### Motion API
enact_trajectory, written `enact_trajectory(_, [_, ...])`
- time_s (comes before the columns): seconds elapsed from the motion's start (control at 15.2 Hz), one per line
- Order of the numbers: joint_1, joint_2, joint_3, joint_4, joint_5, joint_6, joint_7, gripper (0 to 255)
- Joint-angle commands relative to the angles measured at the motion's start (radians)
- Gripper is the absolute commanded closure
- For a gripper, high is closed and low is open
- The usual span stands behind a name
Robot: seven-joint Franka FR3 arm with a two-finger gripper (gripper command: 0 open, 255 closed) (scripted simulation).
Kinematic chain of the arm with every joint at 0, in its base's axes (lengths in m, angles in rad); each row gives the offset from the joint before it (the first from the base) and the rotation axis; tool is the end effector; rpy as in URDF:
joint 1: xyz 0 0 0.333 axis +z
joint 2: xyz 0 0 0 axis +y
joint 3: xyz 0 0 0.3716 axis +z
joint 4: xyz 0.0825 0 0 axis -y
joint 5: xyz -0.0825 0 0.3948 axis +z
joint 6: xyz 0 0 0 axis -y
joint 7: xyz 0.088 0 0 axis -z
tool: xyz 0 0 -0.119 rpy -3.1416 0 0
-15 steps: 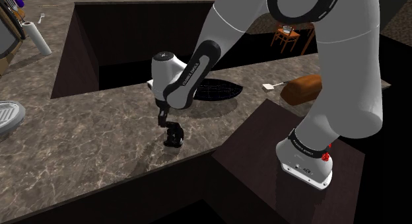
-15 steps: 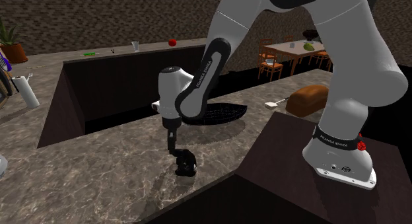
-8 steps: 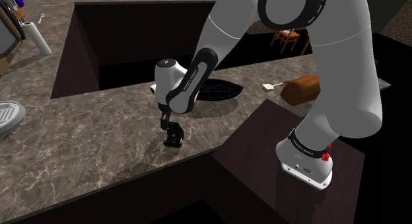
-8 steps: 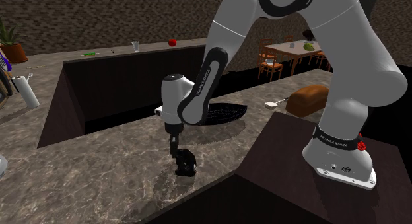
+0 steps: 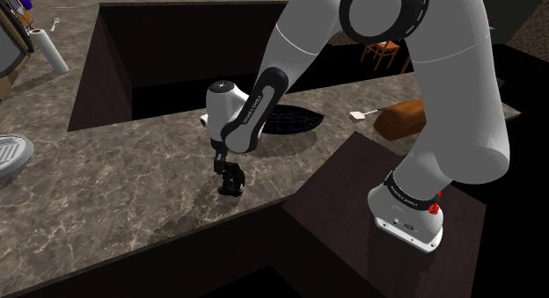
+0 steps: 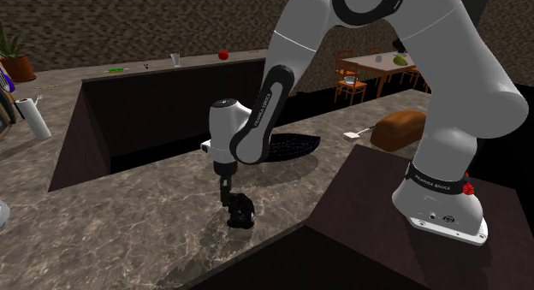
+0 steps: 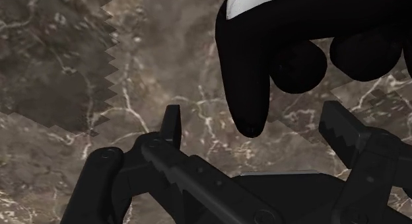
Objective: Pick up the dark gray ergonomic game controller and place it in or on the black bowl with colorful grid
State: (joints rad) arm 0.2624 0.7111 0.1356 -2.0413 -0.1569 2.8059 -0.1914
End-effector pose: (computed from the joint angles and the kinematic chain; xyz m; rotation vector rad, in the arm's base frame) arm 0.5753 0.2480 0.1167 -2.9140 -1.0649 -0.0951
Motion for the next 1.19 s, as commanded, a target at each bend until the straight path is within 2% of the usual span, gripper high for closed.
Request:
enact_trajectory(0.0, [0.0,0.0,0.0,0.0,0.0,0.0,0.0,255])
enact_trajectory(0.59, [0.0,0.0,0.0,0.0,0.0,0.0,0.0,255])
enact_trajectory(1.12, [-0.019,-0.103,0.024,-0.038,0.016,-0.066,-0.01,255])
